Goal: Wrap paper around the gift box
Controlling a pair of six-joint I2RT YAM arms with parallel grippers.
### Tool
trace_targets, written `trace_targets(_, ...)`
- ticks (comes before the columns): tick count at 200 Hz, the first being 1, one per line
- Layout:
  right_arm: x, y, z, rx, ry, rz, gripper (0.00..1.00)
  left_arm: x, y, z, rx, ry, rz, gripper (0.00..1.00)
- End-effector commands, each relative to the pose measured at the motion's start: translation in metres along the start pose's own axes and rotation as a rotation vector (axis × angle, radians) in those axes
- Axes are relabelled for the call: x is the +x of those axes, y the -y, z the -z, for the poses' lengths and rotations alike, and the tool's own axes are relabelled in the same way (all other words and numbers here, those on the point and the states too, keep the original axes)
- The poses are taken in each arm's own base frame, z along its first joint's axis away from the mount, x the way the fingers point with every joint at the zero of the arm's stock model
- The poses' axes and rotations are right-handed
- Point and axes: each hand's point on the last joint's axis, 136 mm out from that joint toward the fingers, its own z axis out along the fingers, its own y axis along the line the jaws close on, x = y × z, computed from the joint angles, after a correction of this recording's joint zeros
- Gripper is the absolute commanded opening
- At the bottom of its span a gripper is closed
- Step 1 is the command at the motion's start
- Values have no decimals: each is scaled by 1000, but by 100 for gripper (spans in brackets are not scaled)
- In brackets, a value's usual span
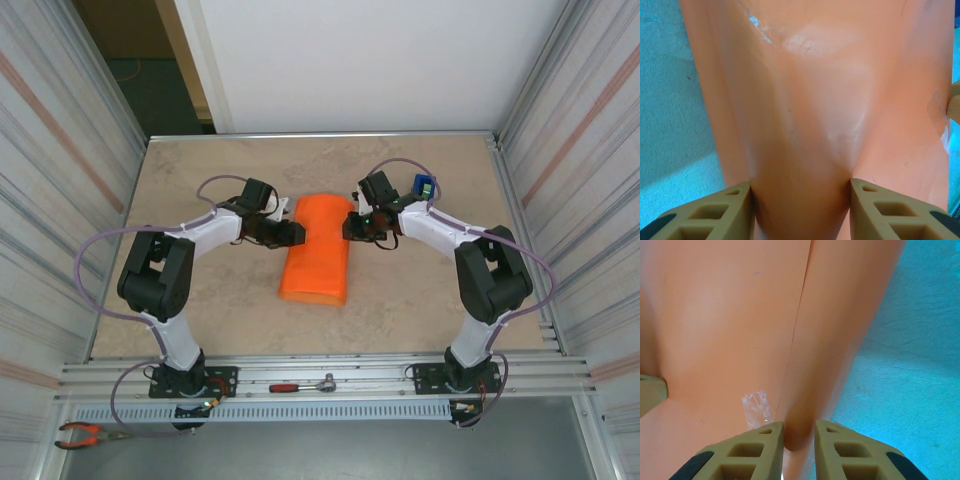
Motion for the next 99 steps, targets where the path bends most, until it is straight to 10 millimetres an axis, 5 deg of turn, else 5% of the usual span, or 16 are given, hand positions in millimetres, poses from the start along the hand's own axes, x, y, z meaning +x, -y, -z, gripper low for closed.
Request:
trace_targets(1, 16, 8, 2, 35, -32, 20, 21, 80, -58, -26, -240, -256, 87, 46)
trace_targets(28, 24, 12, 1, 42, -44, 20, 19, 80, -58, -25, -239, -256, 87, 46)
trace_targets(99, 6, 3, 41, 80, 40, 49, 12, 78, -55, -26, -226, -250, 86, 46)
